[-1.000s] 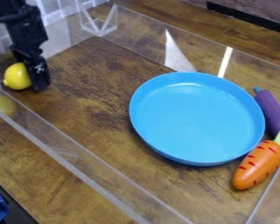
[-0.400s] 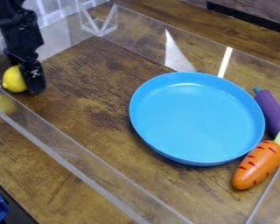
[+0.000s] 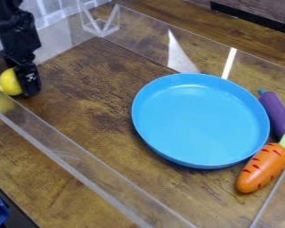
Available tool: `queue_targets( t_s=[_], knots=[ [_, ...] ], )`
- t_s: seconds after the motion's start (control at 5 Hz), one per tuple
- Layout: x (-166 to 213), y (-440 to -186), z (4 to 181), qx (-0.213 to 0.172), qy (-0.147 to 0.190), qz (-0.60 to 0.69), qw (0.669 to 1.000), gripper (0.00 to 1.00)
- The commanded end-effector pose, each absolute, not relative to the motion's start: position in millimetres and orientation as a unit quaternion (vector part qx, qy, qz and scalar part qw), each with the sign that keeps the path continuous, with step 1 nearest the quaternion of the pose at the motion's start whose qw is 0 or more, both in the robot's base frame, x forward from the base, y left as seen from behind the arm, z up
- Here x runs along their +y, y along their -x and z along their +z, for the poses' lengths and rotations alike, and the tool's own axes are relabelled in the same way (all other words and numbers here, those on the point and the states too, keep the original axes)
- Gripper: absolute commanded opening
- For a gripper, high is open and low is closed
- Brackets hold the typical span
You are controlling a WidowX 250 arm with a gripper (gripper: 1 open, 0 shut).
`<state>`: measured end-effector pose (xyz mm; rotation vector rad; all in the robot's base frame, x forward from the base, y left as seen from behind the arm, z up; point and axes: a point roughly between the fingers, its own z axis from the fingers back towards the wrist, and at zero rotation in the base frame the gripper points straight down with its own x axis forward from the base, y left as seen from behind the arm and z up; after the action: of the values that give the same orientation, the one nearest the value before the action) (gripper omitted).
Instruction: Put the lemon on the blue tray
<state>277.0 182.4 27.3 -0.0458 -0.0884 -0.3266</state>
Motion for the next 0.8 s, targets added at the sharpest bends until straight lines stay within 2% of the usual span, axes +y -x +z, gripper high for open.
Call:
queue_targets(
  t_s=[0.0, 0.2, 0.4, 0.6],
  knots=[
    [180, -303, 81.3, -0.073, -0.009, -0.177, 0.981, 0.00],
    [168, -321, 122.9, -0.086, -0.019, -0.178, 0.980, 0.00],
    [138, -327, 147.8, -0.102, -0.026, -0.158, 0.982, 0.00],
    [112, -330, 155.0, -0.106, -0.027, -0.145, 0.983, 0.00]
  ],
)
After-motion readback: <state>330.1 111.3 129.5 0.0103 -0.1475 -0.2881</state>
